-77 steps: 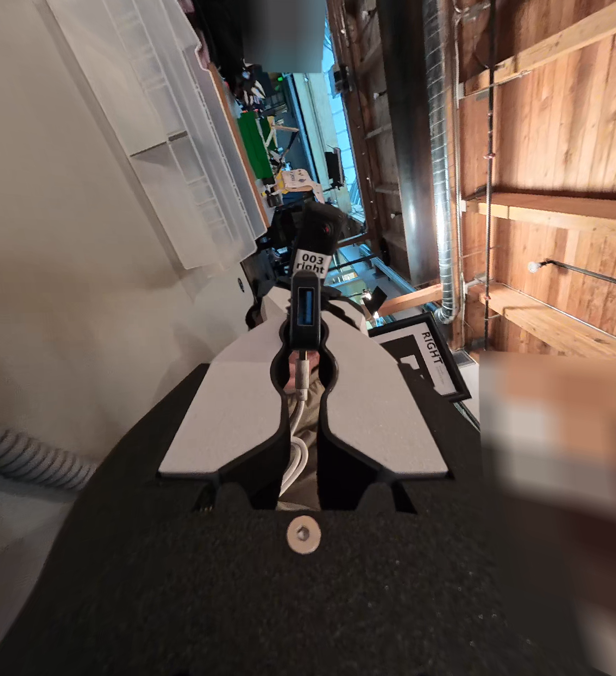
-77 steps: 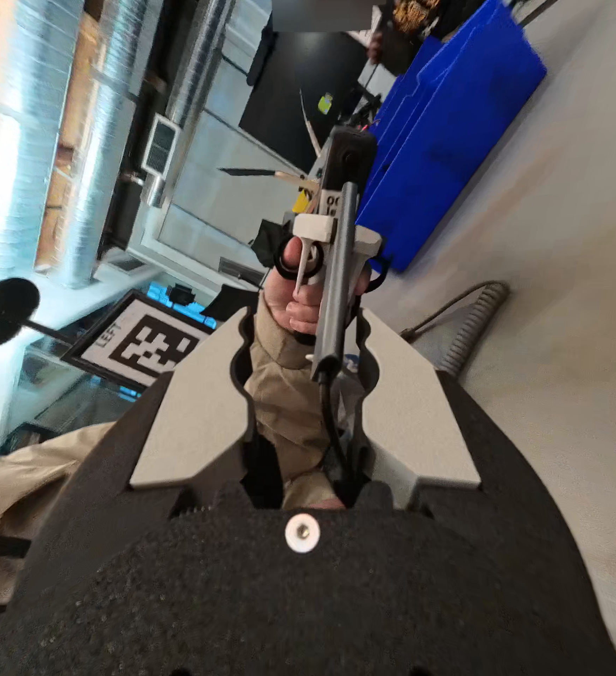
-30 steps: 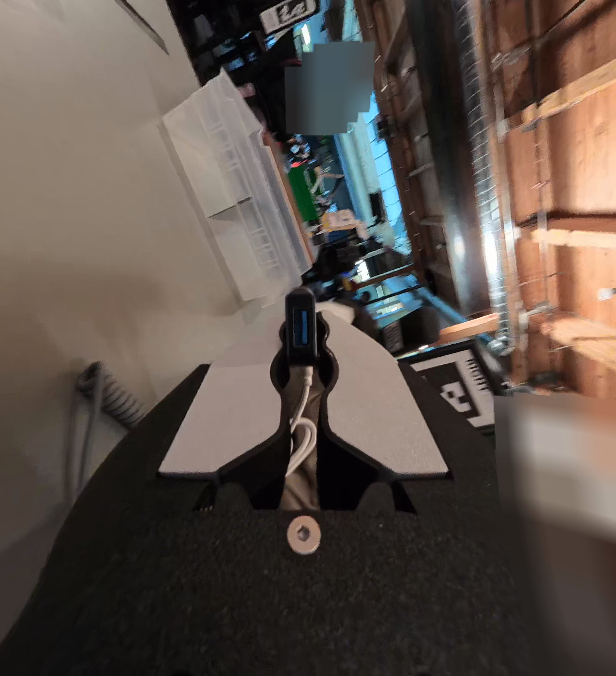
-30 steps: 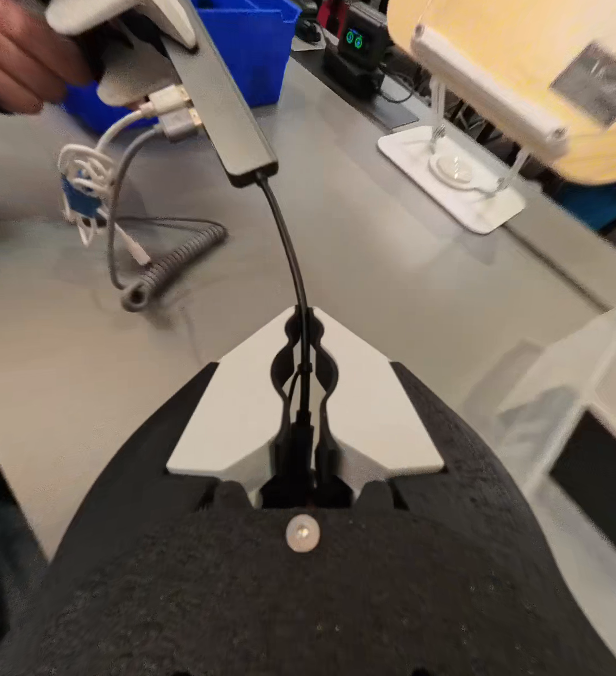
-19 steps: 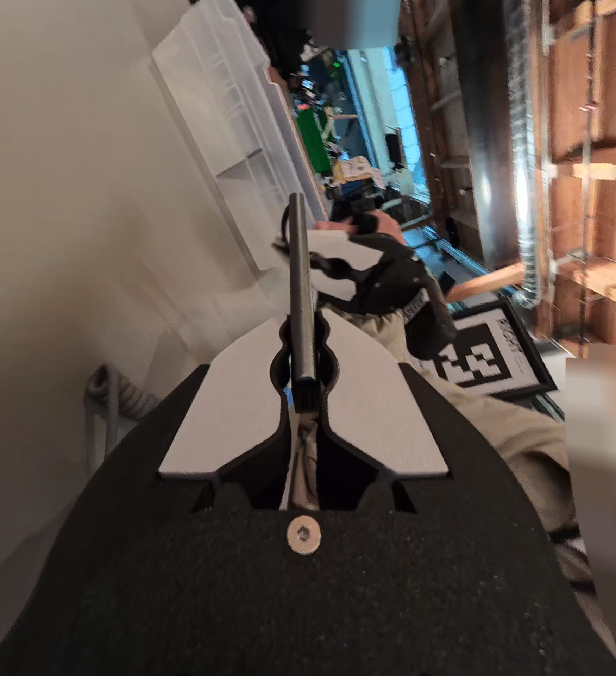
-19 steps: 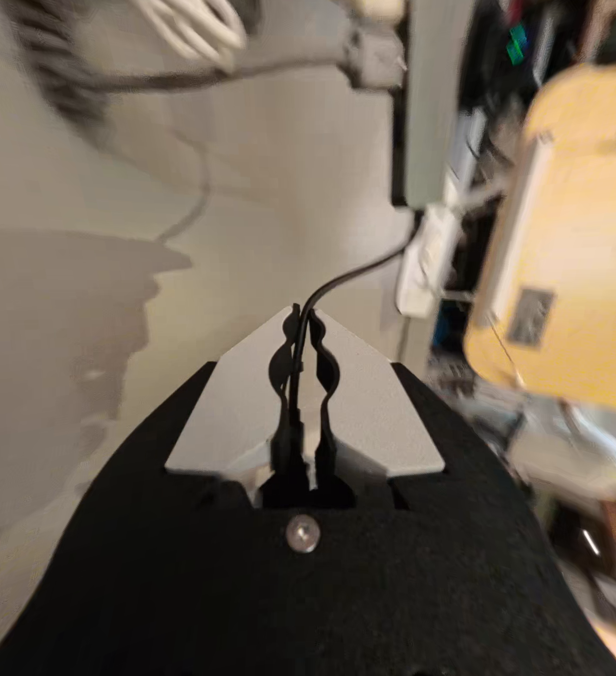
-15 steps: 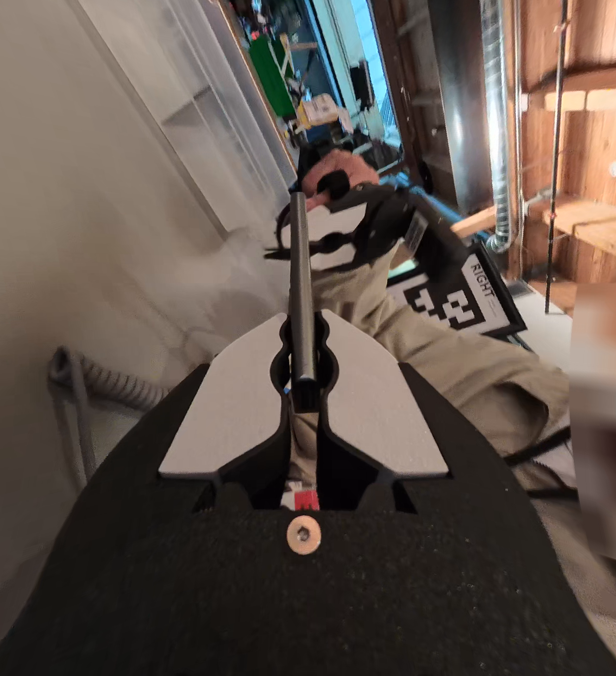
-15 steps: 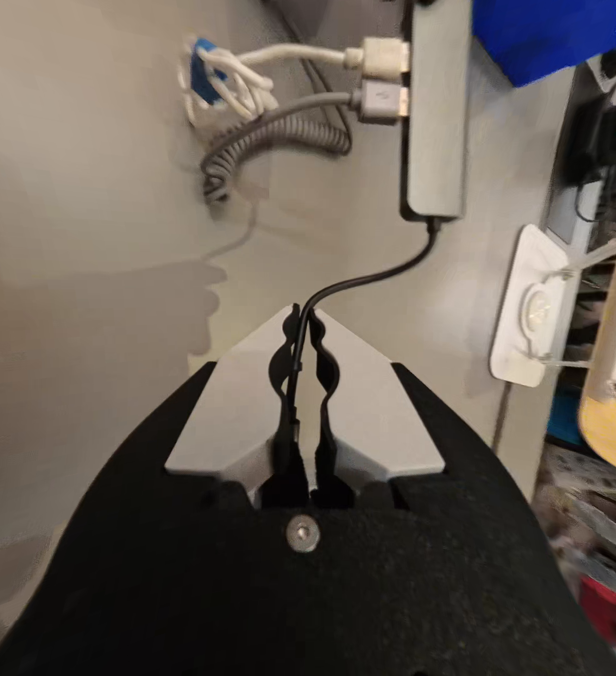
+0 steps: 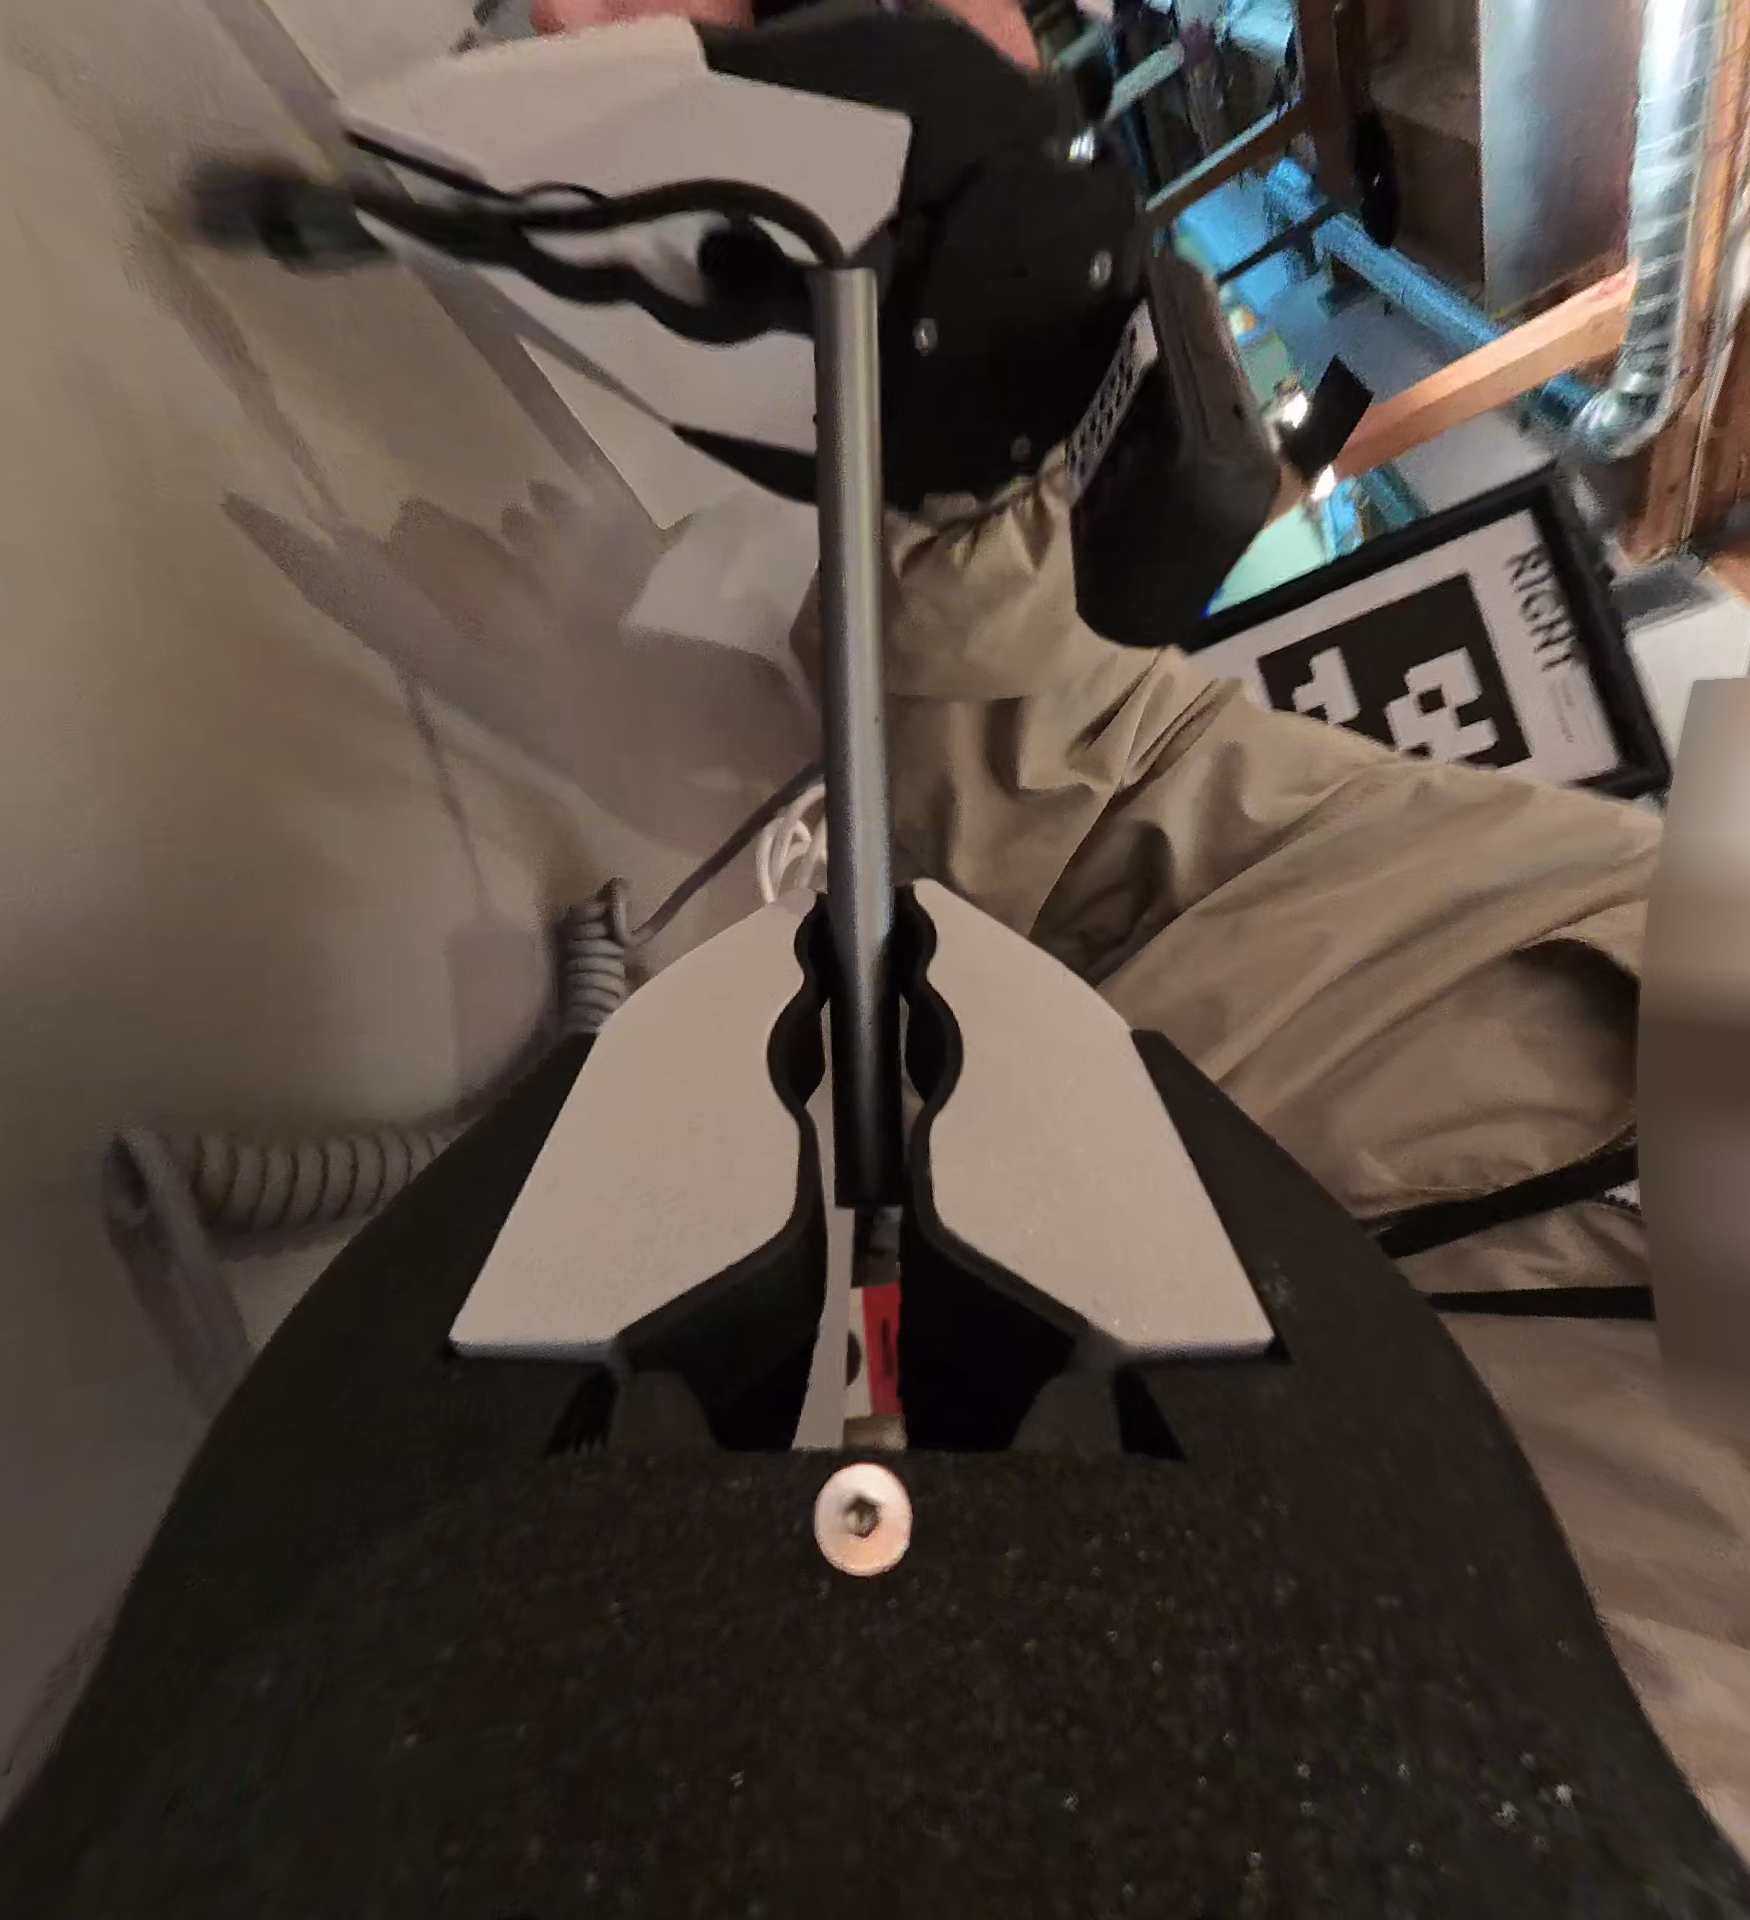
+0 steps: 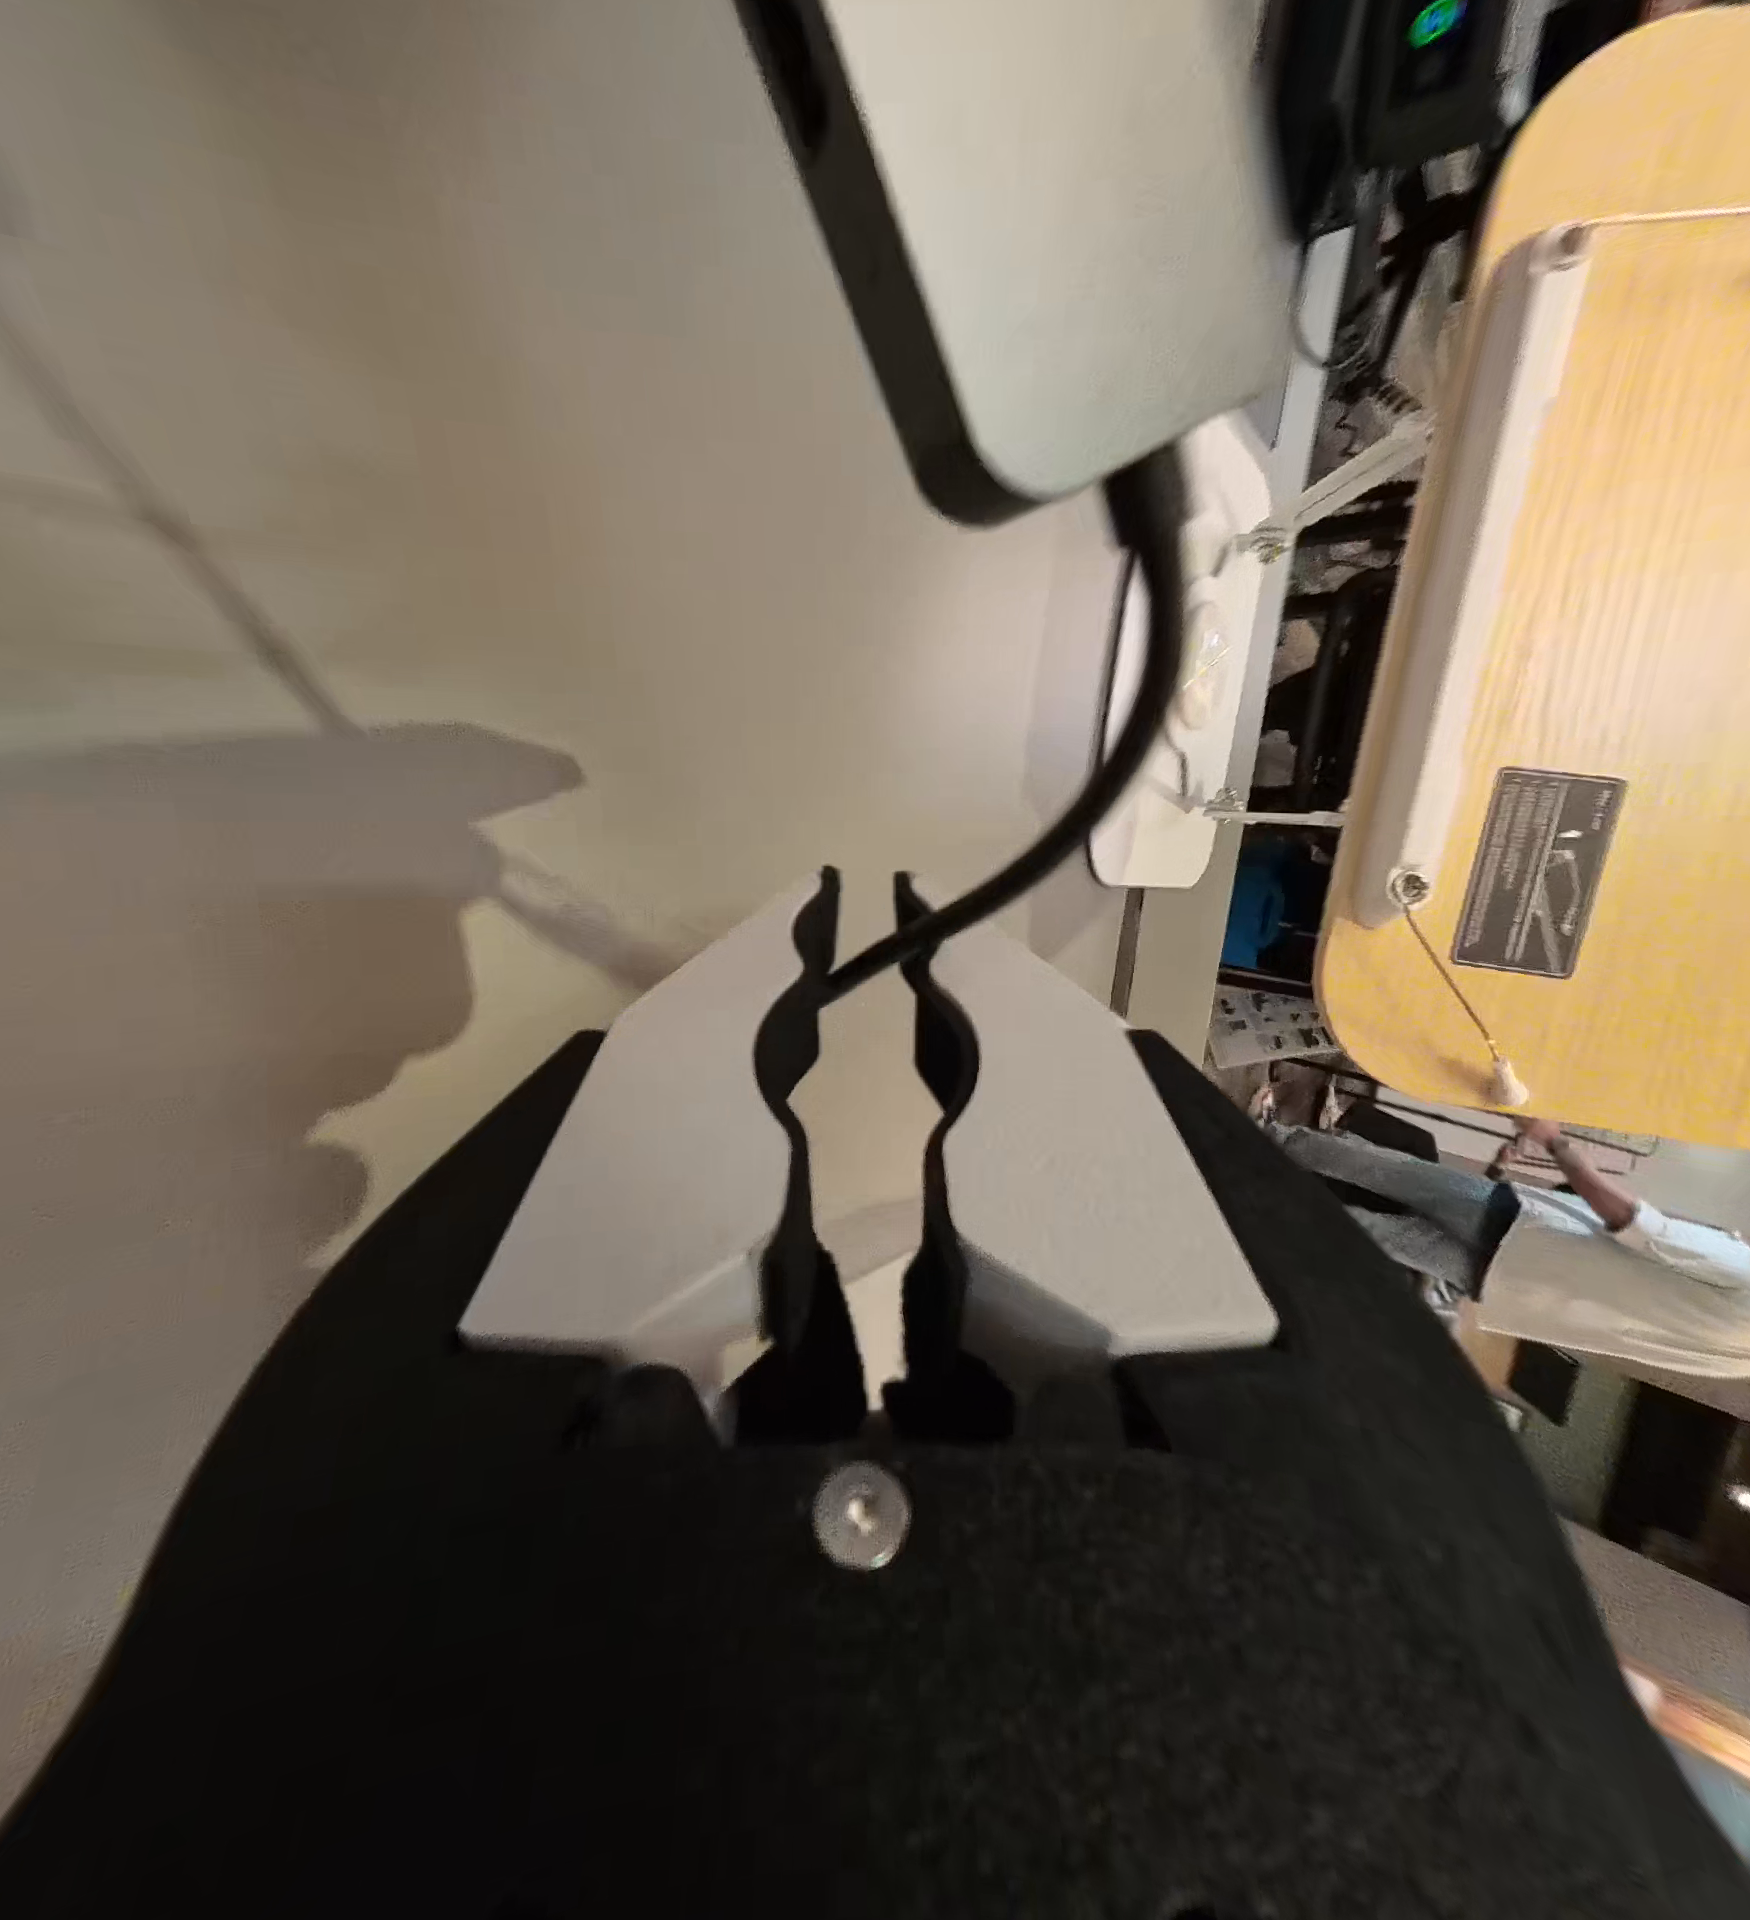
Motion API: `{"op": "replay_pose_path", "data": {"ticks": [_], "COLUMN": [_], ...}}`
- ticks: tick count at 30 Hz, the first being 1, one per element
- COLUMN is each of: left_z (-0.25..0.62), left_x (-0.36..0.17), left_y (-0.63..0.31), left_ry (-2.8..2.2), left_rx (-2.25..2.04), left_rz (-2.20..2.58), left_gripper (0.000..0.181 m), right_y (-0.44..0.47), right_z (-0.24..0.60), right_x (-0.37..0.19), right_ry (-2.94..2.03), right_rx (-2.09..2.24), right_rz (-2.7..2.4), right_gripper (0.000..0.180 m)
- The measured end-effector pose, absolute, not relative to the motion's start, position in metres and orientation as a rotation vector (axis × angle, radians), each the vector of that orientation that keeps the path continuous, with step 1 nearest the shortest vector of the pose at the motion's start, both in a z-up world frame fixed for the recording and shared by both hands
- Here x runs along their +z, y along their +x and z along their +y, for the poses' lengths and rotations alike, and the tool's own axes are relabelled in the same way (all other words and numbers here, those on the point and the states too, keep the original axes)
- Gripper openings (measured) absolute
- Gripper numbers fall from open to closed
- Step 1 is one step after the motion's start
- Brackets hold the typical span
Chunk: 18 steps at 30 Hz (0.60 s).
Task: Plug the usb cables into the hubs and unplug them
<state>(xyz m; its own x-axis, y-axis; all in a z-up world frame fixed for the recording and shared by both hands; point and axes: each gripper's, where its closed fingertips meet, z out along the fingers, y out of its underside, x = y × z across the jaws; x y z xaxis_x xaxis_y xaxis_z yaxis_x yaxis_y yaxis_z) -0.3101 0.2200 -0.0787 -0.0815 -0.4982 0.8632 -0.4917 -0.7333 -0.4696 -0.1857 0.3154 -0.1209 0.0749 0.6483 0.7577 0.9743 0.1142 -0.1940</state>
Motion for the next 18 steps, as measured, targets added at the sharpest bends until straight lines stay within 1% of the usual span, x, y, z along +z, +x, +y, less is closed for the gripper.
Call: {"op": "replay_pose_path", "data": {"ticks": [3,5,6,7,11,15,16,18], "left_z": [0.234,0.238,0.239,0.239,0.23,0.207,0.203,0.198], "left_x": [-0.073,-0.069,-0.069,-0.068,-0.067,-0.064,-0.064,-0.061], "left_y": [-0.316,-0.319,-0.319,-0.318,-0.314,-0.316,-0.317,-0.32], "left_ry": [-2.138,-2.154,-2.169,-2.181,-2.239,-2.262,-2.268,-2.249], "left_rx": [-2.078,-2.119,-2.125,-2.137,-2.213,-2.28,-2.278,-2.303], "left_rz": [1.037,1.004,1.001,1.006,1.07,1.268,1.312,1.378], "left_gripper": [0.01,0.01,0.01,0.01,0.01,0.011,0.011,0.011], "right_y": [-0.199,-0.196,-0.199,-0.206,-0.241,-0.258,-0.261,-0.267], "right_z": [0.297,0.284,0.275,0.264,0.238,0.241,0.241,0.234], "right_x": [-0.084,-0.059,-0.046,-0.038,-0.044,-0.048,-0.05,-0.047], "right_ry": [-1.412,-1.286,-1.204,-1.113,-0.885,-0.694,-0.668,-0.571], "right_rx": [-0.445,-0.487,-0.515,-0.538,-0.632,-0.738,-0.737,-0.748], "right_rz": [-1.53,-1.465,-1.433,-1.426,-1.511,-1.536,-1.546,-1.551], "right_gripper": [0.033,0.044,0.056,0.058,0.058,0.046,0.041,0.022]}}
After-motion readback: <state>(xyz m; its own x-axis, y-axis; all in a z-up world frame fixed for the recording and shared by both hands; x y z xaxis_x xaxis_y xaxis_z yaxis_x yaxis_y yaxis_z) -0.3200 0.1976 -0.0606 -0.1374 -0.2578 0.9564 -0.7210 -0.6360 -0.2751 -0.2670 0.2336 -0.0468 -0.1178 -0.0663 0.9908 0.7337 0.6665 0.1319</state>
